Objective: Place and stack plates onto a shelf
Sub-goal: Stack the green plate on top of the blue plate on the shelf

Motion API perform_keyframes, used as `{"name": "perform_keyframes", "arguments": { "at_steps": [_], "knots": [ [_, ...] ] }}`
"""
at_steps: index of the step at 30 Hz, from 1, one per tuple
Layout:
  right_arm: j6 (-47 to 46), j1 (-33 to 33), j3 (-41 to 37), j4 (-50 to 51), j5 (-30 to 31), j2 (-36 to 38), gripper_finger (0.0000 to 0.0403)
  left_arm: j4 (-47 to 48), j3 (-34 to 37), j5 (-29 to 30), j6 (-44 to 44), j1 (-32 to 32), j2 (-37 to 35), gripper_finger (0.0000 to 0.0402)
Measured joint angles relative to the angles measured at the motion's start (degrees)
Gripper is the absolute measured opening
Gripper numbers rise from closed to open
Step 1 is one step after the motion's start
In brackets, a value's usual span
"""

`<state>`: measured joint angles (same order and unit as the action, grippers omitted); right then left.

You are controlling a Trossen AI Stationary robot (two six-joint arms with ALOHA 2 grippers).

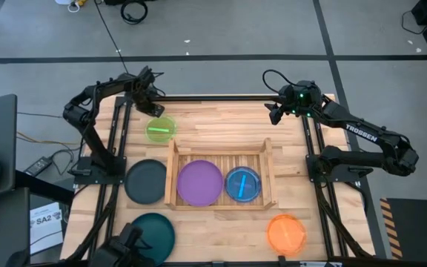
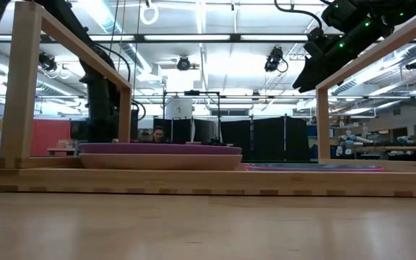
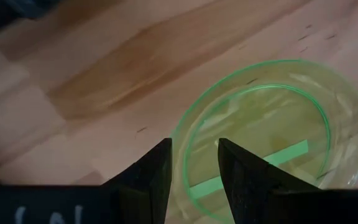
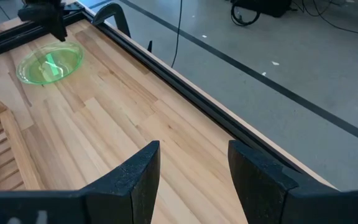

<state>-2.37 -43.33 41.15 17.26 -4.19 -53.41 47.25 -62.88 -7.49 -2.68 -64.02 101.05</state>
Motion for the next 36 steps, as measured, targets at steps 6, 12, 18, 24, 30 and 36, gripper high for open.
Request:
{"name": "perform_keyframes", "arguments": {
  "at_steps": [6,12,18,24,30,36],
  "knots": [
    [0.0,0.0,0.0,0.0,0.0,0.0,0.0194,-0.09,-0.93,0.47,1.12,0.69,1.4,0.0137],
    [0.0,0.02,0.0,0.0,0.0,0.0,0.0194,-1.37,-0.95,1.68,3.77,0.64,1.4,0.0137],
    [0.0,0.0,0.0,-0.02,0.0,0.0,0.0194,-3.67,-0.95,-1.99,3.93,0.66,3.16,0.0137],
    [0.0,0.0,0.0,0.0,0.0,0.0,0.0194,-4.51,-0.95,-4.79,3.92,0.66,4.12,0.0137],
    [0.0,0.02,0.0,0.0,-0.01,0.02,0.0194,-4.19,-0.95,-4.83,3.64,0.65,4.12,0.0137],
    [0.0,0.01,0.0,0.0,0.0,0.01,0.0194,-4.24,-0.95,-4.85,3.54,0.66,4.09,0.0137]
  ]
}}
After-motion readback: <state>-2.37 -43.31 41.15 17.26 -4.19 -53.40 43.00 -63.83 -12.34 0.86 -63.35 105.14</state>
